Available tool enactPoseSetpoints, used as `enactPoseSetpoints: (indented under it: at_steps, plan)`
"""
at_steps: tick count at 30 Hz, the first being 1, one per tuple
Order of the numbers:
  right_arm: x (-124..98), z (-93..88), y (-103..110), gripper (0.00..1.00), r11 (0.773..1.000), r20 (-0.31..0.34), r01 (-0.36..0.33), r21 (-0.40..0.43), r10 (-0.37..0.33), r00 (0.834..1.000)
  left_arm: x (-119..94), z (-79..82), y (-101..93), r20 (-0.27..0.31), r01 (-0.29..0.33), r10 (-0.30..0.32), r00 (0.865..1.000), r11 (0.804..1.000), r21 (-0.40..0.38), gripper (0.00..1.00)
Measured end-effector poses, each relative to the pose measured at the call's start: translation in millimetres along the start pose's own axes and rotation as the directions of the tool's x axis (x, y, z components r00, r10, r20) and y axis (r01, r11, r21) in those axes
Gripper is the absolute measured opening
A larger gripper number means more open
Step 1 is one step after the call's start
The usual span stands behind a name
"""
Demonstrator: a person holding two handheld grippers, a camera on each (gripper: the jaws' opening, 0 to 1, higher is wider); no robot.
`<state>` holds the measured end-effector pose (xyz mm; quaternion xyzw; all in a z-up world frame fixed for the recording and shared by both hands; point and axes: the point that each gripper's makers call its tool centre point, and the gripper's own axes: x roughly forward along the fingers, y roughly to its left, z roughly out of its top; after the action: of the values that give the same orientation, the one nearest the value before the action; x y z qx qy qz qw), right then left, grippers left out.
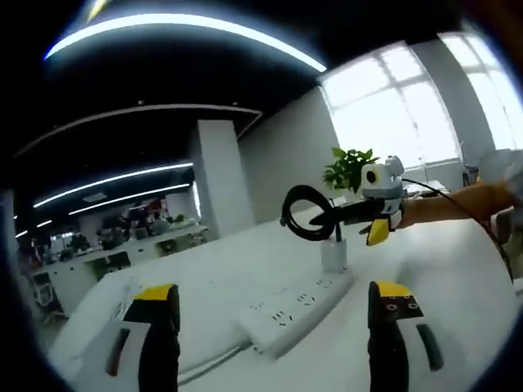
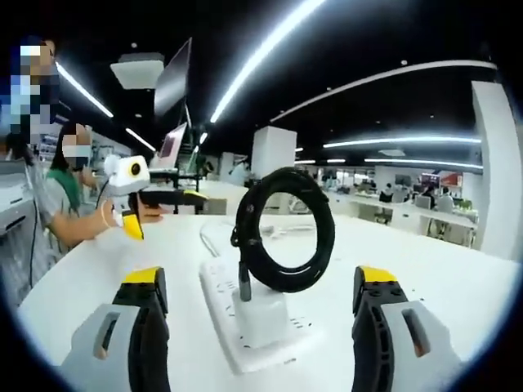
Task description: Straighten the power strip on the desk, plug the charger into it
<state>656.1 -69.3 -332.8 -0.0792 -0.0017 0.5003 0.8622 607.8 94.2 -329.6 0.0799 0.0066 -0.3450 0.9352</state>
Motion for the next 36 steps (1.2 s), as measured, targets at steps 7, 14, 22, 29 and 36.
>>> enactPoseSetpoints:
  at_steps: [7,14,22,29,36]
  plan:
    - [2,-6.0,1,0.81,0.999,-0.023,-0.035,0.021,0.036,0.999,0,-4.0,0.2,-0.008,0.001,-0.001,1.000,0.999,-0.034,0.97]
    - [4,-18.1,11,0.75,0.998,-0.119,-0.067,0.015,0.069,0.990,2,-15.4,-0.4,-0.055,0.002,-0.007,0.998,0.997,-0.081,0.96]
    - [5,-21.9,22,0.68,0.995,-0.178,-0.098,0.001,0.096,0.979,2,-17.0,-1.4,-0.062,0.004,-0.009,0.998,0.996,-0.087,0.96]
    - [4,-24.7,15,0.57,0.996,-0.213,-0.086,-0.003,0.083,0.973,2,-19.4,-0.4,-0.071,-0.006,-0.001,0.997,0.995,-0.095,0.96]
    - [9,-24.3,15,0.54,0.995,-0.255,-0.100,-0.018,0.092,0.963,3,-21.2,-5.3,-0.078,0.013,-0.022,0.997,0.994,-0.105,0.96]
